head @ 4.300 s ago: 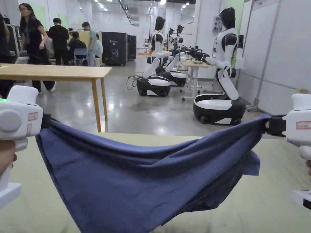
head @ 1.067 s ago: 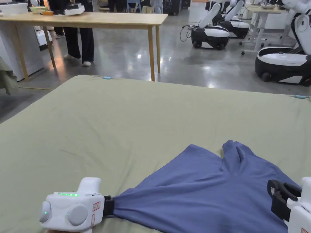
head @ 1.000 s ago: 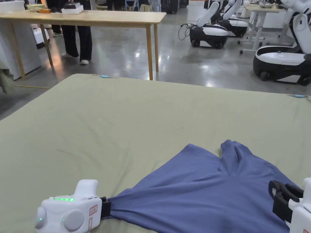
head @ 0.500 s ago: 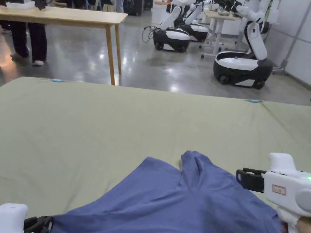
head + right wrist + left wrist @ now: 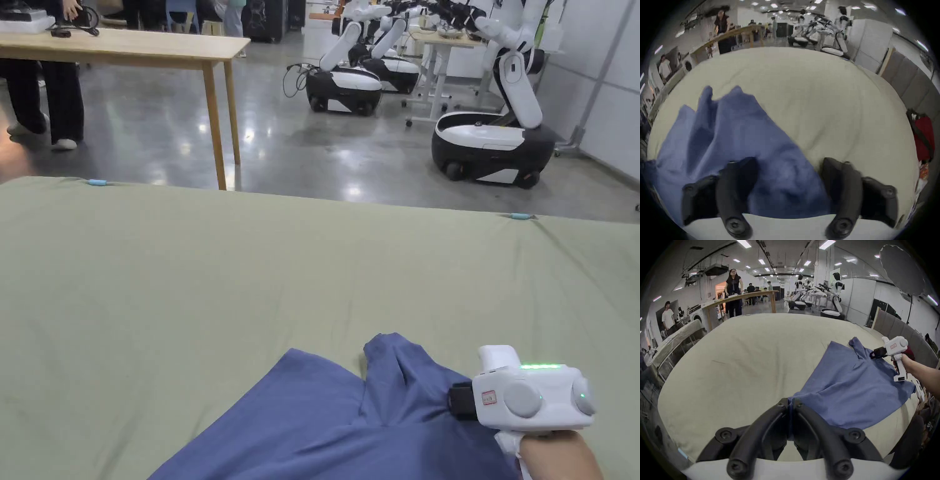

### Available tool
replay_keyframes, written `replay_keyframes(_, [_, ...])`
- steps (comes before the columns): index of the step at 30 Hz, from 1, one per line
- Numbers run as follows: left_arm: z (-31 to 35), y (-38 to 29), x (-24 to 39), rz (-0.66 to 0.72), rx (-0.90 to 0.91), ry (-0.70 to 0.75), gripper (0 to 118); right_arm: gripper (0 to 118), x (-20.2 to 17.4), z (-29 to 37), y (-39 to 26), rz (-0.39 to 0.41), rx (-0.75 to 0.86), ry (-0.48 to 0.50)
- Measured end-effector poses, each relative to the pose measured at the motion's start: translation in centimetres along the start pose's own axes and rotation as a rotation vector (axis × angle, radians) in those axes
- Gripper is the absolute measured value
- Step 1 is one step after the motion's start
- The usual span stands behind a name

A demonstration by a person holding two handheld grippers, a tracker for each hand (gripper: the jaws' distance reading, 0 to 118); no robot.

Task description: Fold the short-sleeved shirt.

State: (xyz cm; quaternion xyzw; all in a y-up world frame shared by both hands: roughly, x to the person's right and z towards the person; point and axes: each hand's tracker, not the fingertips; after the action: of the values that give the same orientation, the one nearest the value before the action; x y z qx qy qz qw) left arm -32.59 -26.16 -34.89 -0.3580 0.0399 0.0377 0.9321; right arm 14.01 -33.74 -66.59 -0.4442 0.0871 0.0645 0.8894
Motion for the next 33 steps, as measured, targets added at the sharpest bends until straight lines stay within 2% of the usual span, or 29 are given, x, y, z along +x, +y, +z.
replay_keyframes(1, [-0.1, 0.0, 0.0, 0.001, -0.001, -0.001, 3, 4, -0.1, 0.5, -0.1, 0.016, 0.001, 0.009])
replay_keyframes(4, [-0.4, 0.0, -0.1, 0.005, 0.003, -0.008, 3, 4, -0.6, 2.4, -0.5, 0.015, 0.007, 0.044])
replay_keyframes(5, [-0.6, 0.0, 0.0, 0.002, 0.003, -0.01, 3, 4, -0.6, 3.1, -0.5, -0.003, 0.002, 0.099])
replay_keyframes(7, [-0.4, 0.2, -0.1, 0.008, 0.007, -0.017, 3, 4, -0.8, 5.9, -0.7, -0.025, 0.071, 0.093])
replay_keyframes(10, [-0.2, 1.6, -0.5, 0.022, 0.02, -0.035, 3, 4, -0.3, 11.3, -0.1, -0.046, 0.175, 0.141])
replay_keyframes(15, [1.5, 7.2, -0.8, 0.004, 0.113, -0.051, 3, 4, 0.3, 22.3, 2.4, 0.037, 0.396, 0.093])
replay_keyframes(21, [4.5, 17.2, 0.8, -0.024, 0.249, -0.054, 2, 4, 2.4, 33.9, 6.8, 0.014, 0.631, 0.053])
replay_keyframes(25, [6.1, 23.4, 1.7, -0.054, 0.317, -0.052, 2, 4, 3.5, 38.9, 10.2, 0.054, 0.692, -0.02])
replay_keyframes(28, [7.3, 27.8, 2.3, -0.114, 0.379, 0.025, 2, 4, 4.7, 42.1, 12.9, 0.018, 0.758, -0.02])
replay_keyframes(33, [8.9, 34.7, 2.8, -0.112, 0.442, 0.026, 2, 4, 6.3, 45.0, 17.8, -0.011, 0.82, -0.038])
